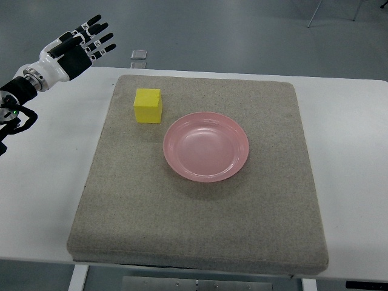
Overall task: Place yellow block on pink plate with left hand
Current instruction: 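Move the left hand toward the yellow cube beside the pink plate, then close the left hand's fingers around the yellow cube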
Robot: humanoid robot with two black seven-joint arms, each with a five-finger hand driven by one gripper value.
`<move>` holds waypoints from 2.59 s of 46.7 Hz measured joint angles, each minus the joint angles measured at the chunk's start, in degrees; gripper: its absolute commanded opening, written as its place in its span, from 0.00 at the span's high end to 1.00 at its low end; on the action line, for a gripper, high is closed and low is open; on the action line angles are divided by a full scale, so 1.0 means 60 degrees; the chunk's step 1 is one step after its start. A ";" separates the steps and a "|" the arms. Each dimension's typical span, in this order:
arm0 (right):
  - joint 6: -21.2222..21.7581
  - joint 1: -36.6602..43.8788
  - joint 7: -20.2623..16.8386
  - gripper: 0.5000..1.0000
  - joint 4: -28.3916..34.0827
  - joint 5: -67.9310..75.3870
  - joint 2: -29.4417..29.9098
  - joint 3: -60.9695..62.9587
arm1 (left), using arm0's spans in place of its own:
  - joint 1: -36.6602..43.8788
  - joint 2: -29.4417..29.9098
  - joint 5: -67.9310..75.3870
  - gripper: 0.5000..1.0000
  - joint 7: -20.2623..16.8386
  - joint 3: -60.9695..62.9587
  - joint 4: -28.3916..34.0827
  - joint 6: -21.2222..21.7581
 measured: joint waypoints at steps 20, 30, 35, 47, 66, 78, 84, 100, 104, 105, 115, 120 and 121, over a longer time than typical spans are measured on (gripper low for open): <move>0.0000 0.0000 0.0004 0.15 0.0000 0.0000 0.0000 -0.0006 | -0.0667 0.0363 0.7309 0.01 -0.0853 0.0003 -0.0165 0.0088; 0.0000 0.0000 0.0008 0.15 0.0000 0.0000 0.0000 -0.0009 | -0.0926 0.0345 1.0228 0.01 -0.0854 0.0006 -0.1030 0.0089; 0.0000 0.0000 0.0007 0.15 0.0000 -0.0001 0.0000 -0.0003 | -0.1103 0.0364 1.0805 0.01 -0.0853 0.0080 -0.1428 0.0086; -0.0001 0.0000 0.0004 0.15 0.0000 0.0000 0.0000 -0.0005 | -0.1662 0.0317 1.2617 0.01 -0.0843 0.0945 -0.1900 0.0266; 0.0000 0.0000 0.0000 0.15 0.0000 0.0000 0.0000 -0.0003 | -0.1676 -0.0507 1.4722 0.01 -0.0793 0.1183 -0.1836 0.0889; 0.0000 -0.0002 0.0004 0.15 0.0000 0.0000 0.0000 -0.0011 | -0.1692 -0.0878 1.4775 0.01 -0.0730 0.2198 -0.1696 0.1809; 0.0000 -0.0001 0.0005 0.15 0.0000 0.0000 0.0000 -0.0005 | -0.1692 -0.0982 1.4785 0.01 -0.0709 0.2235 -0.1541 0.2081; 0.0000 -0.0001 0.0005 0.15 0.0000 -0.0001 0.0000 -0.0004 | -0.1691 -0.1226 1.5538 0.09 -0.0654 0.2440 -0.1531 0.2096; 0.0000 -0.0001 0.0003 0.15 0.0000 -0.0001 0.0000 -0.0007 | -0.1690 -0.1256 1.5735 0.25 -0.0653 0.2439 -0.1524 0.2121; 0.0000 0.0000 0.0003 0.15 0.0000 -0.0001 0.0000 -0.0005 | -0.1689 -0.1259 1.5747 0.30 -0.0653 0.2439 -0.1524 0.2122; 0.0000 0.0000 0.0004 0.15 0.0000 -0.0001 0.0000 -0.0006 | -0.1689 -0.1274 1.6005 0.59 -0.0638 0.2446 -0.1523 0.2142; 0.0000 0.0000 0.0005 0.15 0.0000 0.0000 0.0000 -0.0007 | -0.1691 -0.1275 1.6077 0.64 -0.0638 0.2441 -0.1526 0.2149; 0.0000 0.0000 0.0005 0.15 0.0000 0.0000 0.0000 -0.0006 | -0.1695 -0.1275 1.6077 0.68 -0.0637 0.2435 -0.1534 0.2157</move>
